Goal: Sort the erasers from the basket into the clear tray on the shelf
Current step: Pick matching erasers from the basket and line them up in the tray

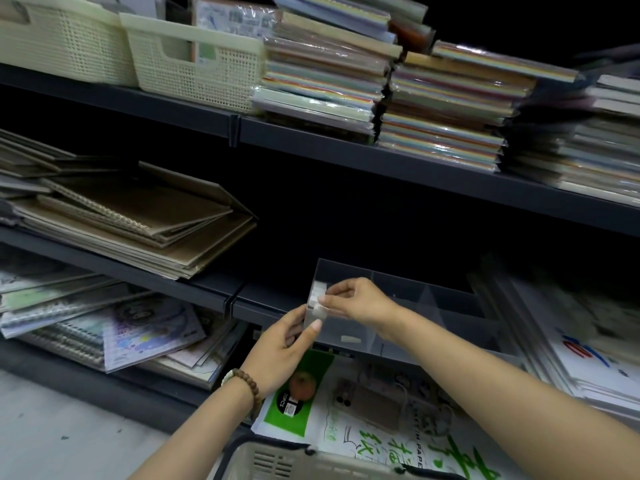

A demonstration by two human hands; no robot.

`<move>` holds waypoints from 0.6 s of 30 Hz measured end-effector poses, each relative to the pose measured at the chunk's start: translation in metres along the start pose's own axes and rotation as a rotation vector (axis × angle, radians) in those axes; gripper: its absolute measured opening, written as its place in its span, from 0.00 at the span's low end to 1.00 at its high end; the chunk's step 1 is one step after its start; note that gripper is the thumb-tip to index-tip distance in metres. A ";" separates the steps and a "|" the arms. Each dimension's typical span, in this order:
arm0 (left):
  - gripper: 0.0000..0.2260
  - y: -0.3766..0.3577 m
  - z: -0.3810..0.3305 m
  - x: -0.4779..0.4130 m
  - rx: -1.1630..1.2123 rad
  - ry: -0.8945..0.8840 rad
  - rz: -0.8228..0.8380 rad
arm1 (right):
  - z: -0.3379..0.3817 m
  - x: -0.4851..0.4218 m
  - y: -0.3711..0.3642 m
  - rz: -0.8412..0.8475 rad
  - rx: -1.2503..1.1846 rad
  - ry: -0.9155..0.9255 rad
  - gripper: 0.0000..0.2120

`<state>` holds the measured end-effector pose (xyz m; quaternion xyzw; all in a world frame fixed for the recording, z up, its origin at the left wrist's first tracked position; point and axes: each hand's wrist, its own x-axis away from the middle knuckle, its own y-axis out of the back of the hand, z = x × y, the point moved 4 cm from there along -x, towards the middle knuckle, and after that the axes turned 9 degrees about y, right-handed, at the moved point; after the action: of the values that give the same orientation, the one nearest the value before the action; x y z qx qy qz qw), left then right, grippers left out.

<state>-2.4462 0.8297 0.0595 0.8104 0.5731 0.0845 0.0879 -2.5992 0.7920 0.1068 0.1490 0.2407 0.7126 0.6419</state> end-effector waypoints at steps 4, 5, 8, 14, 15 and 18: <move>0.36 0.001 0.001 -0.001 0.007 0.009 -0.004 | -0.003 -0.004 0.000 -0.002 -0.015 -0.067 0.18; 0.35 0.001 0.001 -0.001 0.014 0.010 -0.002 | -0.003 -0.004 0.001 0.003 -0.012 -0.093 0.18; 0.33 0.001 0.001 0.000 0.032 0.014 0.011 | -0.001 -0.005 0.004 0.083 0.128 -0.194 0.20; 0.32 0.000 0.000 0.000 0.013 -0.006 0.028 | 0.000 -0.009 0.001 0.112 0.228 -0.244 0.23; 0.31 0.000 0.000 -0.001 0.008 -0.007 0.028 | 0.001 -0.007 0.000 0.112 0.220 -0.231 0.22; 0.29 0.001 0.003 0.001 -0.003 0.004 0.022 | 0.008 0.001 0.003 0.121 0.135 -0.154 0.19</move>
<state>-2.4443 0.8303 0.0572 0.8165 0.5640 0.0878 0.0870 -2.5979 0.7944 0.1147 0.2602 0.2287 0.7187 0.6029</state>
